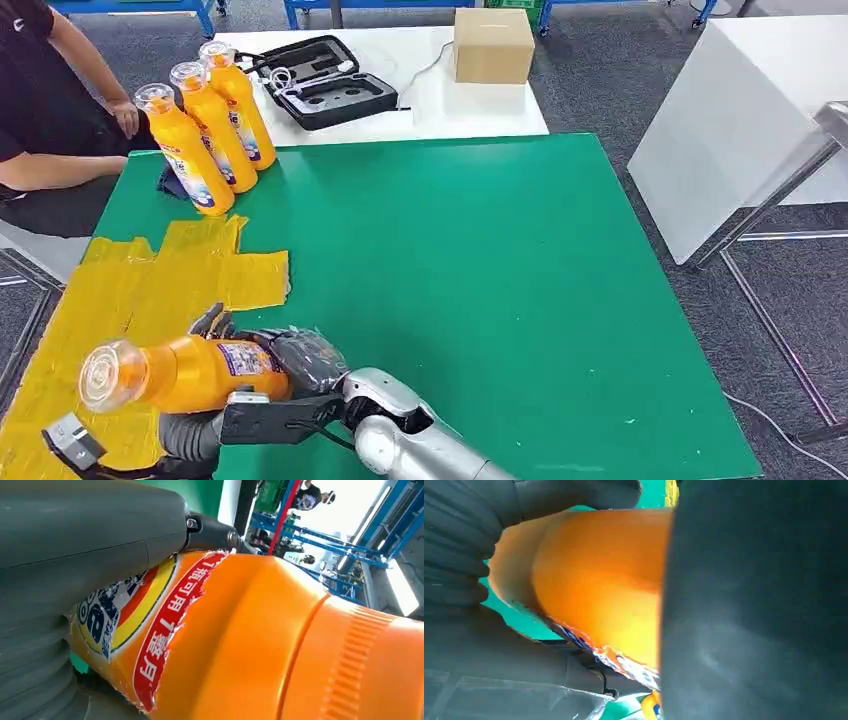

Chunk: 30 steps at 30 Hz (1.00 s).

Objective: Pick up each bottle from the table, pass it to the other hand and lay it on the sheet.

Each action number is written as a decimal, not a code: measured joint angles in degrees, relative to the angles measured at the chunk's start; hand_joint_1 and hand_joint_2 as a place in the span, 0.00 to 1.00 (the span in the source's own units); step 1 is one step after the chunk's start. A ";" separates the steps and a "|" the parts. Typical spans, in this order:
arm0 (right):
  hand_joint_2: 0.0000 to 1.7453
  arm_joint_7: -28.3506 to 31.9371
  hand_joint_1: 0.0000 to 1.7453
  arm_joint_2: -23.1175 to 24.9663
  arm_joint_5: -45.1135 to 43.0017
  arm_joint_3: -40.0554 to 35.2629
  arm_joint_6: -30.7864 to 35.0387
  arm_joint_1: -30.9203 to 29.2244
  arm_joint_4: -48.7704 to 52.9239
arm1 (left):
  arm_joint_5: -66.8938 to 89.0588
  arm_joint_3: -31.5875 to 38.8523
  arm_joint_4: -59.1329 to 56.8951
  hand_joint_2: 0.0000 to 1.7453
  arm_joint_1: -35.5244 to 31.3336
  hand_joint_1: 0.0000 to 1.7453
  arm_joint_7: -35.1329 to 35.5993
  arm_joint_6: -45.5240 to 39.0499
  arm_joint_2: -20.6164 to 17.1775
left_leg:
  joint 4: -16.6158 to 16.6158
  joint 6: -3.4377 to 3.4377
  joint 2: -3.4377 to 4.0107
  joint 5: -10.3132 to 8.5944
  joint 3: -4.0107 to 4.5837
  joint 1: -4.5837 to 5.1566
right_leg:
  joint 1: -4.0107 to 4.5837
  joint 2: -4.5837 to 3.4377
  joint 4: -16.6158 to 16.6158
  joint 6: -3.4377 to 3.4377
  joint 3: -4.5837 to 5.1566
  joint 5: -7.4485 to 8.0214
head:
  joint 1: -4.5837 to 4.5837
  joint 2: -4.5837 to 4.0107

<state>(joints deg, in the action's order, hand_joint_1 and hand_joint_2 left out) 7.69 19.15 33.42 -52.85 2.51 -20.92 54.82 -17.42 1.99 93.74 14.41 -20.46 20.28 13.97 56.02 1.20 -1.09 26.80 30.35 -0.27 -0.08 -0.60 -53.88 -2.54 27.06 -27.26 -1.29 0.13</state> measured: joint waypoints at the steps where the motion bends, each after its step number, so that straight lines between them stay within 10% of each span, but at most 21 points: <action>1: 1.00 0.00 1.00 0.02 0.04 0.00 0.00 -0.01 -0.07 | 0.19 0.02 0.00 1.00 0.00 1.00 -0.09 -0.09 0.00 | 0.00 0.00 0.01 0.00 0.00 0.00 | 0.00 0.00 0.00 0.00 0.00 0.00 | 0.00 0.00; 14: 1.00 0.09 0.97 0.09 0.74 0.00 0.00 -0.07 -0.59 | 1.16 0.20 0.00 1.00 -0.06 1.00 -0.57 -0.37 0.00 | 0.00 0.00 0.03 0.00 0.00 0.00 | 0.00 -0.01 0.00 0.00 0.01 0.00 | 0.00 0.00; 15: 1.00 0.11 0.22 0.09 0.89 0.00 0.00 -0.07 -0.59 | 1.20 0.20 0.00 1.00 -0.04 1.00 -0.61 -0.37 0.00 | 0.00 0.00 0.03 0.00 0.00 0.00 | 0.00 0.00 0.00 0.00 0.02 0.00 | 0.00 0.00; 16: 1.00 0.15 0.00 0.09 1.23 0.04 0.13 -0.07 -0.59 | 1.42 0.22 0.00 1.00 -0.02 1.00 -0.72 -0.37 0.00 | 0.00 0.00 0.03 0.00 0.00 0.00 | 0.00 0.00 0.00 0.00 0.02 0.00 | 0.00 0.00; 17: 0.00 0.22 0.00 0.09 1.49 0.13 0.37 -0.06 -0.59 | 1.62 0.22 0.00 1.00 -0.03 1.00 -0.87 -0.37 0.00 | 0.00 0.00 0.03 0.00 0.00 0.00 | 0.00 -0.01 0.00 0.00 0.02 0.00 | 0.00 0.00; 24: 0.00 0.24 0.00 -1.22 3.75 3.27 1.75 2.37 3.01 | 13.29 0.28 3.34 1.00 -0.93 1.00 -5.30 -5.91 0.22 | 0.00 0.00 -0.01 0.00 0.01 0.00 | 0.00 0.01 0.00 0.00 0.00 0.00 | 0.00 0.00; 30: 0.00 -0.55 0.00 -5.01 4.87 9.80 0.11 9.20 14.35 | 40.22 3.06 11.13 1.00 -2.66 1.00 -9.97 -27.60 0.33 | 0.00 0.00 -0.09 0.00 0.08 0.02 | 0.00 0.02 0.00 0.00 -0.01 0.00 | 0.00 0.00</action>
<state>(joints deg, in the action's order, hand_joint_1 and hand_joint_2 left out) 7.15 14.14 38.29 -43.05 2.62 -11.73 69.16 22.80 5.05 104.87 11.74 -30.43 -7.32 14.29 56.02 1.20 -1.17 26.80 30.42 -0.25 -0.08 -0.58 -53.88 -2.54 27.05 -27.26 -1.29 0.13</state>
